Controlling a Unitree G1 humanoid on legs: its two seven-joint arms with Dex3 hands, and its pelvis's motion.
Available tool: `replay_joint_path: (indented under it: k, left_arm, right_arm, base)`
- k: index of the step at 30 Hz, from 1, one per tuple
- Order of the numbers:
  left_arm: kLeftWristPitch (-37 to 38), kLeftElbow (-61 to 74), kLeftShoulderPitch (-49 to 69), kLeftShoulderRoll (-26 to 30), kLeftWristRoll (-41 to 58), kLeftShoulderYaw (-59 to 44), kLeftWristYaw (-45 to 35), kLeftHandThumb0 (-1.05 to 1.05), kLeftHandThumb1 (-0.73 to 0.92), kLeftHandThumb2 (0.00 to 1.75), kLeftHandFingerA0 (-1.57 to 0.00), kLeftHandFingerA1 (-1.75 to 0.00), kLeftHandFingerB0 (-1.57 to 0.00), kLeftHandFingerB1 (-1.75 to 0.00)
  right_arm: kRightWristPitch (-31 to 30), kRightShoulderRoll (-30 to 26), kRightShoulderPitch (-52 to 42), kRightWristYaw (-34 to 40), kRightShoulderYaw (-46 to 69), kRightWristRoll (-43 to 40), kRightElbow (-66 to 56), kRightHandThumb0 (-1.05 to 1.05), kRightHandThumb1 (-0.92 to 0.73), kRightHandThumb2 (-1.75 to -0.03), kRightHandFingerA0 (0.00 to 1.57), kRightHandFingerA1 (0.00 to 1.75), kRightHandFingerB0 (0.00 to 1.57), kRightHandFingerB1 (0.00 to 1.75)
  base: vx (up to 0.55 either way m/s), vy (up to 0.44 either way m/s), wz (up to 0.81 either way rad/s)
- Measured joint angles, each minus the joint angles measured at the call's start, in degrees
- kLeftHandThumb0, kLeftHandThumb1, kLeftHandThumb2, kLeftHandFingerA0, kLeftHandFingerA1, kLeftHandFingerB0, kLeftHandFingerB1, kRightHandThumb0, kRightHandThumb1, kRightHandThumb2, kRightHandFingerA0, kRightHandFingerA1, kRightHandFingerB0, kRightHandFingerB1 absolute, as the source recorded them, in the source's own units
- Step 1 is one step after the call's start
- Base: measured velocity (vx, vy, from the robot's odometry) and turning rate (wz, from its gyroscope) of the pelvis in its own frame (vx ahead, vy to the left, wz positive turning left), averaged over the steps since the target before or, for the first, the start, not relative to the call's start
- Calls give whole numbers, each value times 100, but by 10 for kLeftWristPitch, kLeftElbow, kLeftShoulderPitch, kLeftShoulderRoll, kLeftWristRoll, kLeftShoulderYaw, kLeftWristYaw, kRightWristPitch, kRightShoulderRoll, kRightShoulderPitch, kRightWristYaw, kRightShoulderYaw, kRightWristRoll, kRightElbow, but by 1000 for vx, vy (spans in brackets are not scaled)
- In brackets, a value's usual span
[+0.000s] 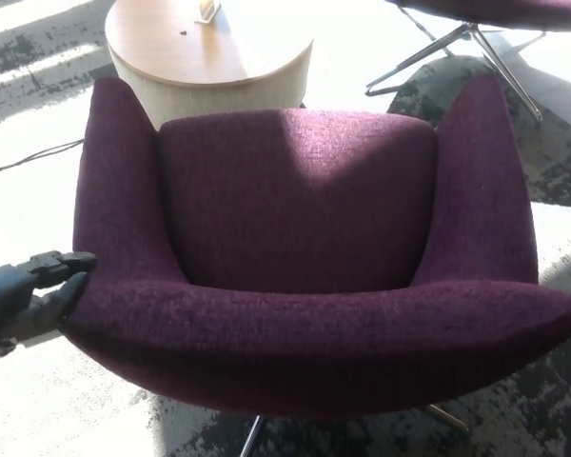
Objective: The robot stands in front of a sofa and uses its left hand to push the left side of the sofa
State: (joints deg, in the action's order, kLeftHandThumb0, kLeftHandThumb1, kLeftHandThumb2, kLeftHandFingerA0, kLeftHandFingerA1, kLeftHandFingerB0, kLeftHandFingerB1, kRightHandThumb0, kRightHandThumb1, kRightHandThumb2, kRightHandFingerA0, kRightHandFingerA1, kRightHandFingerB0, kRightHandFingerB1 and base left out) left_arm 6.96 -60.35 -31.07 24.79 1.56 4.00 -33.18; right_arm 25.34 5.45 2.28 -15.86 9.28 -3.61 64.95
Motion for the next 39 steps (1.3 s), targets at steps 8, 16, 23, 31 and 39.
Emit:
replay_joint_path:
  k: [8, 16, 23, 31, 39]
  left_arm:
    - [-4, 111, 57, -11, -6, 38, -12, -78, 92, 75, -3, -27, -6, -26]
    - [-53, 271, 127, -37, -6, 79, -12, -78, 92, 76, -2, -26, -5, -26]
    - [-121, 383, 167, -73, 1, 113, -17, -75, 91, 76, -2, -26, -4, -25]
    - [-183, 443, 157, -98, -1, 168, -43, -81, 79, 115, 0, -23, -11, -25]
    - [-222, 476, 141, -137, -10, 220, -46, -83, 79, 115, 0, -21, -6, -23]
  right_arm:
    - [1, 7, 1, 3, 1, -2, 0, -71, -80, -65, 51, 36, 41, 34]
    - [2, 7, 2, 10, -6, 1, -2, -71, -79, -65, 53, 36, 43, 34]
    - [2, 7, 2, 14, -8, 1, -2, -73, -78, -65, 56, 38, 48, 35]
    - [3, 7, 10, 19, -10, 1, -1, -70, -78, -65, 59, 38, 50, 36]
    - [3, 6, 11, 23, -14, 2, -2, -79, -68, -79, 53, 45, 42, 40]
  base:
    - [0, 0, 0]
    - [0, 0, 4]
    - [0, 0, 1]
    - [0, 0, 0]
    - [0, 0, 0]
